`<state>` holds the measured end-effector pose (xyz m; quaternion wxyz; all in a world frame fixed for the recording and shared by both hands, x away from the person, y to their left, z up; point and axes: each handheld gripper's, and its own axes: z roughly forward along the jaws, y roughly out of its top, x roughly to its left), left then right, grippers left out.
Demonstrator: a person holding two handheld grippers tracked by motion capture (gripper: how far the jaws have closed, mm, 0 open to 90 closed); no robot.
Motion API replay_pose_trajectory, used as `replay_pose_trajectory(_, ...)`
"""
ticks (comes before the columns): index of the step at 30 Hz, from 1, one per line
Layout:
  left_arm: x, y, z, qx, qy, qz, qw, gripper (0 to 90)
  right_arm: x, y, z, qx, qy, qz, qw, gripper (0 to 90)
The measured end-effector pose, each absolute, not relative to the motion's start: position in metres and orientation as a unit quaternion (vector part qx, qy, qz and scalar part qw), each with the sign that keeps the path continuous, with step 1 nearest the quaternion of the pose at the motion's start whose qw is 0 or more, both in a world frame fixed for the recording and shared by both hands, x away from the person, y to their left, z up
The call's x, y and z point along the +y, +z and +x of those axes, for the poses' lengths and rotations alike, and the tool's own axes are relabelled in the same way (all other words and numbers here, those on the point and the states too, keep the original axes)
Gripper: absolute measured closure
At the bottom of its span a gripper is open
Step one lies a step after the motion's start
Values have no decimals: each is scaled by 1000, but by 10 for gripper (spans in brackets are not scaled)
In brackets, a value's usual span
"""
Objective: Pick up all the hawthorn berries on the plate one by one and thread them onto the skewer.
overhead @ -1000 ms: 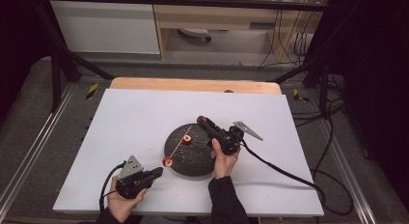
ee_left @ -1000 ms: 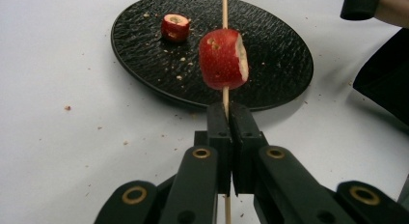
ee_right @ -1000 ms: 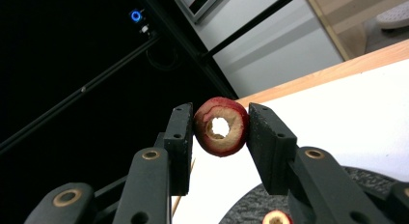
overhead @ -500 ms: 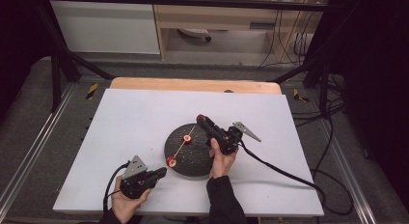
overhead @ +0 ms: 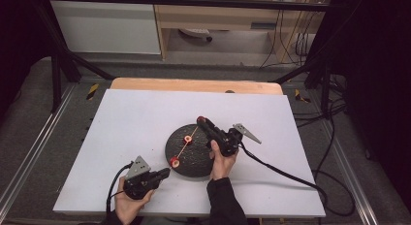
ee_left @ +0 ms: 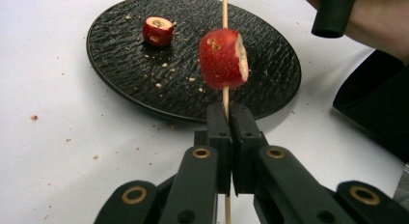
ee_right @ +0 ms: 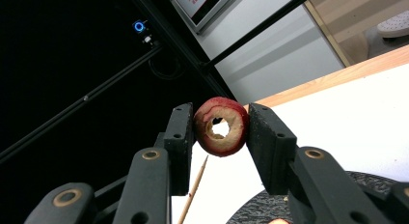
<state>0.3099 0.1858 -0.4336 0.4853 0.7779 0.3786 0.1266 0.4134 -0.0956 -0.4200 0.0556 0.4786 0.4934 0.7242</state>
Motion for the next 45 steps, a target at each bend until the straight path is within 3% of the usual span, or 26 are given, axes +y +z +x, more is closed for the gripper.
replay_pose_trajectory(24, 167, -424, 311, 407, 127, 760, 491, 878, -94, -422, 411, 490, 729, 475, 53, 634)
replay_pose_trajectory(45, 141, -401, 343, 413, 132, 745, 507, 879, -93, -422, 403, 501, 726, 469, 39, 635)
